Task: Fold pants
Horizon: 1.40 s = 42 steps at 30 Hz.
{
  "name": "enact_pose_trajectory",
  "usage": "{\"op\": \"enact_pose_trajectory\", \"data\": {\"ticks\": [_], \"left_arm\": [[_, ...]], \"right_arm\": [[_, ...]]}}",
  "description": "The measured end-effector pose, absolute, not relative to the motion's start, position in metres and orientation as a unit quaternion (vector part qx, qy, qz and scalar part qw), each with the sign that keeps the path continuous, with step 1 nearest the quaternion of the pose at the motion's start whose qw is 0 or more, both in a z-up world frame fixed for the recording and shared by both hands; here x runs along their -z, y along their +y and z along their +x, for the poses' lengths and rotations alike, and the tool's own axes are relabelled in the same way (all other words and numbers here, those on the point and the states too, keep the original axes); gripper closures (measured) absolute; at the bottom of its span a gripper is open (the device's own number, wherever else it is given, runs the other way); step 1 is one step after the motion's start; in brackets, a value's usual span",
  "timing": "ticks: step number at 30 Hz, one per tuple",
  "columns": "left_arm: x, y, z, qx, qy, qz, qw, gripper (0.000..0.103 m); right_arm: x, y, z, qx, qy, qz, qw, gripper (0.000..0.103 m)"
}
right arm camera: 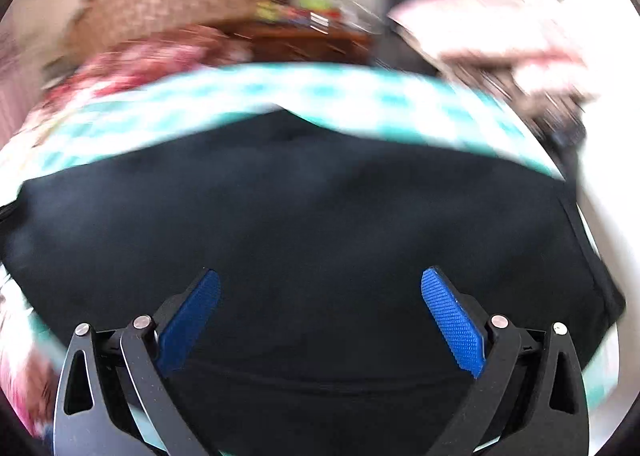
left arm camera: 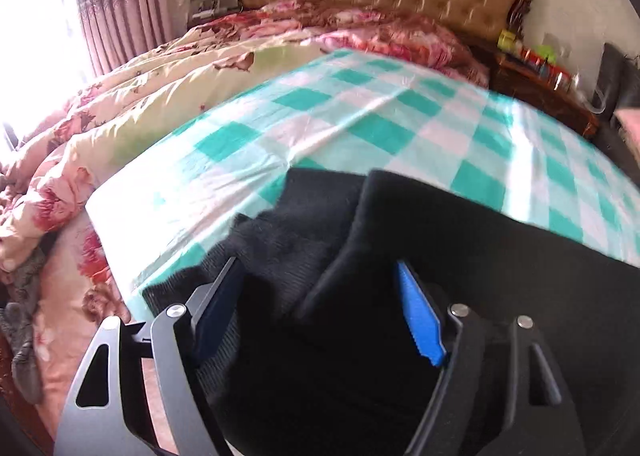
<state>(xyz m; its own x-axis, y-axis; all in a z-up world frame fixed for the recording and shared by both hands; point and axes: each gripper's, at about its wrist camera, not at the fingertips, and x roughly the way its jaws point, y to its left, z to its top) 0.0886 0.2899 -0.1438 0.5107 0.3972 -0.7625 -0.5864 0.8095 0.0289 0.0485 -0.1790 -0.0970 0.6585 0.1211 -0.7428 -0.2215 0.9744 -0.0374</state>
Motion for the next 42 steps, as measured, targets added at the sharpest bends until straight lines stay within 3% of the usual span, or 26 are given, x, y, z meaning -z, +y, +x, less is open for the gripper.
{"op": "enact_pose_trajectory", "data": {"ticks": [10,12,18,23,27,30,34,37,42], "left_arm": [[0.149,0.308,0.072,-0.274,0.379,-0.136,0.873,0.019],[0.152,0.307,0.073,-0.276,0.376,-0.129,0.875,0.018],[0.156,0.305,0.073,-0.279,0.37,-0.121,0.878,0.016],[0.16,0.306,0.073,-0.281,0.364,-0.115,0.88,0.012],[0.156,0.305,0.074,-0.287,0.371,-0.117,0.875,0.013],[0.14,0.296,0.075,-0.291,0.369,-0.102,0.877,0.023],[0.123,0.282,0.092,-0.263,0.369,-0.061,0.889,0.026],[0.137,0.282,0.122,-0.232,0.416,-0.028,0.879,0.041],[0.143,0.313,0.138,-0.242,0.443,-0.052,0.862,0.025]], "right_arm": [[0.092,0.01,0.094,-0.287,0.418,-0.145,0.85,0.008],[0.102,0.042,0.11,-0.294,0.434,-0.14,0.84,0.025],[0.141,0.105,0.147,-0.269,0.473,-0.125,0.829,0.036],[0.153,0.116,0.136,-0.24,0.447,-0.17,0.845,0.035],[0.156,0.117,0.136,-0.217,0.436,-0.183,0.854,0.023],[0.156,0.116,0.139,-0.208,0.437,-0.185,0.855,0.017],[0.157,0.119,0.138,-0.199,0.43,-0.198,0.858,0.015],[0.157,0.119,0.137,-0.197,0.426,-0.204,0.859,0.015],[0.158,0.114,0.143,-0.206,0.44,-0.182,0.855,0.014]]}}
